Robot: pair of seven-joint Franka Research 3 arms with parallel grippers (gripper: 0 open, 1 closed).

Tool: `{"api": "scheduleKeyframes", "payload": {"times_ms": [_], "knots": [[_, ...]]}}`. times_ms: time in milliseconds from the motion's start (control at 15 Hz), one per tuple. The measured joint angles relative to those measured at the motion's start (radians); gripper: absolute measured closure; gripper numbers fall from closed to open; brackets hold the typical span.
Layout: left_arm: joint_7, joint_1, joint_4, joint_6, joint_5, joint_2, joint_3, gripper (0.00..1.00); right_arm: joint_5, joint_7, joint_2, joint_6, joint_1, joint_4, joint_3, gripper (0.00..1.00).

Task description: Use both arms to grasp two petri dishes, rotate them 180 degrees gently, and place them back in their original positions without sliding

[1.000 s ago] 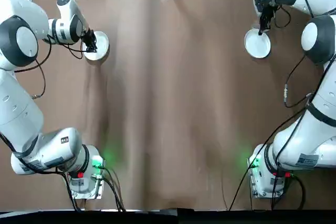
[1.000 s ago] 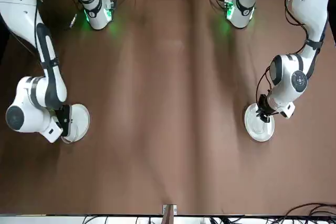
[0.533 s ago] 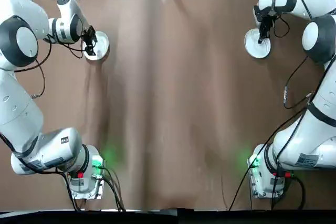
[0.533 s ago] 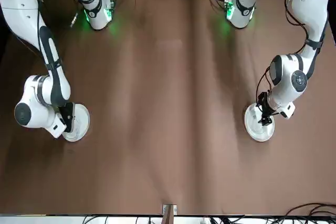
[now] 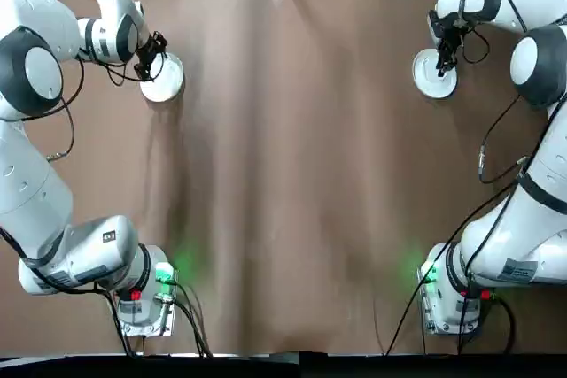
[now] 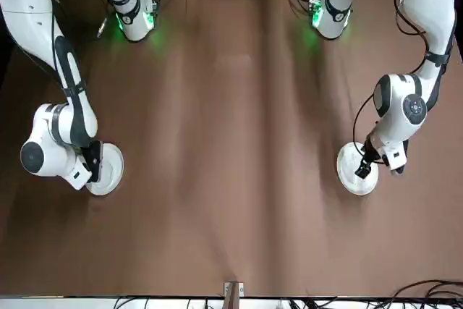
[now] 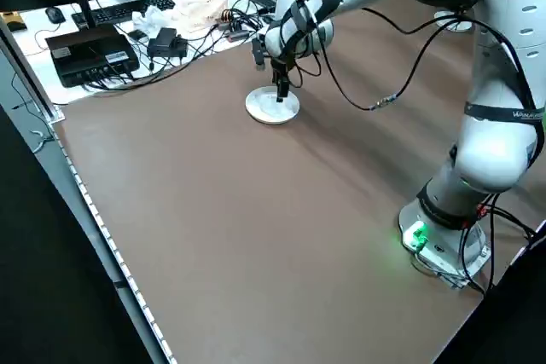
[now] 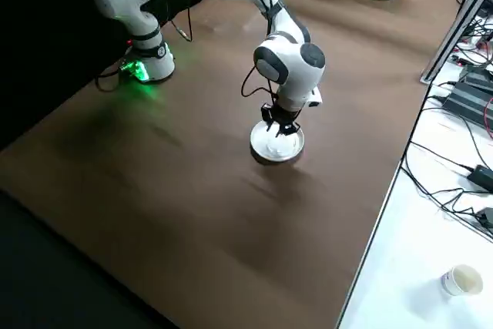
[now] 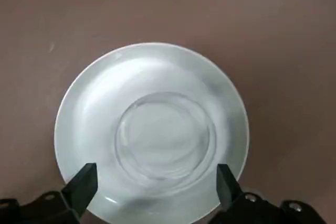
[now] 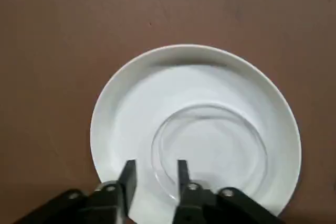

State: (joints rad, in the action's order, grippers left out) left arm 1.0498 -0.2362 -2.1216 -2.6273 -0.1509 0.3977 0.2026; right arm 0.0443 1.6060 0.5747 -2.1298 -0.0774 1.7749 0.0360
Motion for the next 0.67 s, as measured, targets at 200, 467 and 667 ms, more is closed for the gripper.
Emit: {"api": "scheduleKeyframes", "payload": {"times_ms": [200, 467, 667], "knots": [[-0.283, 0.001, 0.022, 0.0, 0.0, -0.003, 0.001, 0.0, 0.0, 0.009, -0.001, 0.04, -0.014, -0.035, 0.0, 0.32], [-0.664, 0.003, 0.078, 0.061, -0.001, -0.011, 0.014, 0.0, -0.006, 0.008, -0.018, 0.214, -0.018, -0.2, 0.0, 0.0], [-0.742, 0.001, 0.157, 0.178, -0.001, -0.032, 0.045, 0.0, -0.047, -0.061, -0.03, 0.319, -0.018, -0.325, -0.001, 0.0]]}}
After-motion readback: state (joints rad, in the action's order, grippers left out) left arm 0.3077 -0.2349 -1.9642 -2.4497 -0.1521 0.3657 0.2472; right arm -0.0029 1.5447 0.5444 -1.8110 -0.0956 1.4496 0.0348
